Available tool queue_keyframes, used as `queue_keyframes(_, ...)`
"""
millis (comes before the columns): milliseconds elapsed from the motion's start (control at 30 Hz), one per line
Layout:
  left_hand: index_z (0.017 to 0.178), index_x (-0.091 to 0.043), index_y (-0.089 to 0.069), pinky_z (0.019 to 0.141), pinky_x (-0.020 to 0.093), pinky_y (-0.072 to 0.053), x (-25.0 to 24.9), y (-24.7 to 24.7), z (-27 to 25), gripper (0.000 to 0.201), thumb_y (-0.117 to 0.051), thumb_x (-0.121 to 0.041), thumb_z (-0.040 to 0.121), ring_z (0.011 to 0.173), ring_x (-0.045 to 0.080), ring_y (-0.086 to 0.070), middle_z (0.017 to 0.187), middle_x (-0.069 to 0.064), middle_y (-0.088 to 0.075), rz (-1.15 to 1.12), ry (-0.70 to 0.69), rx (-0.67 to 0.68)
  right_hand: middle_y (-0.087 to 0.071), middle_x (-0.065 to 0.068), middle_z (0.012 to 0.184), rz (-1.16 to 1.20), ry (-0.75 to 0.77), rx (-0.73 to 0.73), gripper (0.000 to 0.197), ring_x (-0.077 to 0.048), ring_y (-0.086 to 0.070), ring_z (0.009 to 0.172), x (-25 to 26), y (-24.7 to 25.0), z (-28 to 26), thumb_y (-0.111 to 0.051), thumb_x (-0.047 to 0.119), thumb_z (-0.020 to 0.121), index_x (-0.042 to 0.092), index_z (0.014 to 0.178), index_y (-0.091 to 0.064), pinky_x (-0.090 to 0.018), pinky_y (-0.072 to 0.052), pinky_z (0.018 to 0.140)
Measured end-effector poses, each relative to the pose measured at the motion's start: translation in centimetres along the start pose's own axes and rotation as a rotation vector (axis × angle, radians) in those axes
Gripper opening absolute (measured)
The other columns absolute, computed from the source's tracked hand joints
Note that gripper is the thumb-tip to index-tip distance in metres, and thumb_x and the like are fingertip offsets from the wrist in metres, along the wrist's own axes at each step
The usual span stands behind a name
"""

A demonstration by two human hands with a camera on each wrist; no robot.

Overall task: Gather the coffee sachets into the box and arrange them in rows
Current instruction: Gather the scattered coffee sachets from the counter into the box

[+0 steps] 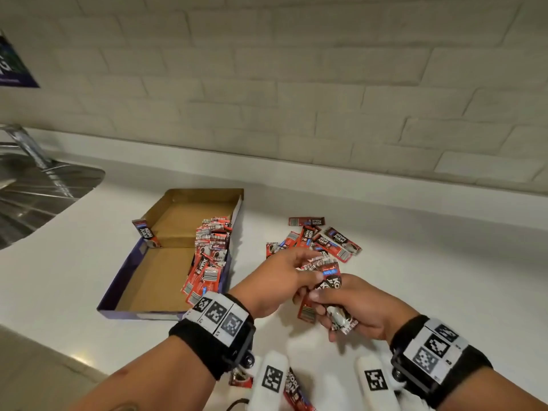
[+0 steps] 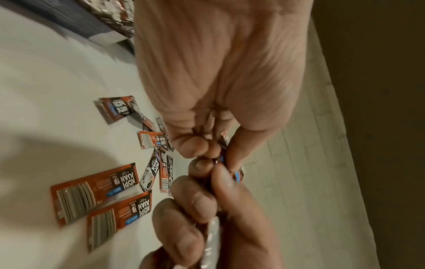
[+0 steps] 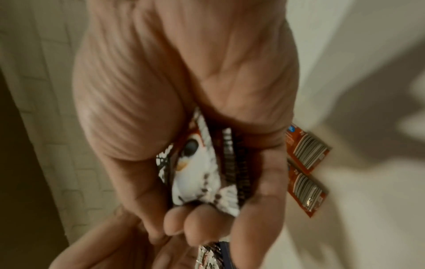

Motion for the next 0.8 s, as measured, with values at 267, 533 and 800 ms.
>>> queue_keyframes(267, 0.095, -0.004, -0.066, 0.045, 0.029, -0.040, 1.0, 2.9, -1.5, 0.010, -0.072, 0.000, 0.088, 0.043, 0.022, -0.048, 0.054, 0.013, -0.052, -0.278, 0.000, -0.155, -0.070, -0.009, 0.108, -0.140, -0.013, 0.119, 0.032, -0.028, -0.071, 0.096, 1.0, -3.0, 1.1, -0.068, -0.012, 0.083, 0.010, 0.107, -0.070, -0.034, -0.061, 0.056)
queue_keyframes(533, 0.112, -0.006, -0.065, 0.058, 0.033, -0.053, 1.3, 5.0, -2.5, 0.031, -0.076, 0.002, 0.084, 0.060, 0.023, -0.054, 0.081, 0.010, -0.067, -0.177, -0.042, -0.079, -0.065, 0.000, 0.074, -0.473, 0.038, -0.042, 0.027, -0.020, -0.070, 0.066, 1.9, -5.4, 3.9, -0.069, -0.005, 0.082, 0.020, 0.073, -0.063, -0.024, -0.044, 0.040)
queue_keyframes(800, 0.120, -0.001, -0.060, 0.070, 0.034, -0.056, 2.5, 8.0, -2.8, 0.039, -0.068, 0.014, 0.085, 0.066, 0.022, -0.062, 0.088, 0.019, -0.066, -0.230, -0.031, -0.058, -0.073, -0.005, 0.083, -0.777, 0.058, -0.223, 0.024, -0.014, -0.070, 0.069, 3.0, -7.2, 6.1, -0.078, 0.008, 0.075, 0.026, 0.089, -0.069, -0.033, -0.060, 0.058)
Point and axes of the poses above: each hand's wrist, its own z-axis towards the middle knuckle, its own y-axis out of the back of the hand, x = y × z, the point moved 5 cm from there along z, towards the middle knuckle
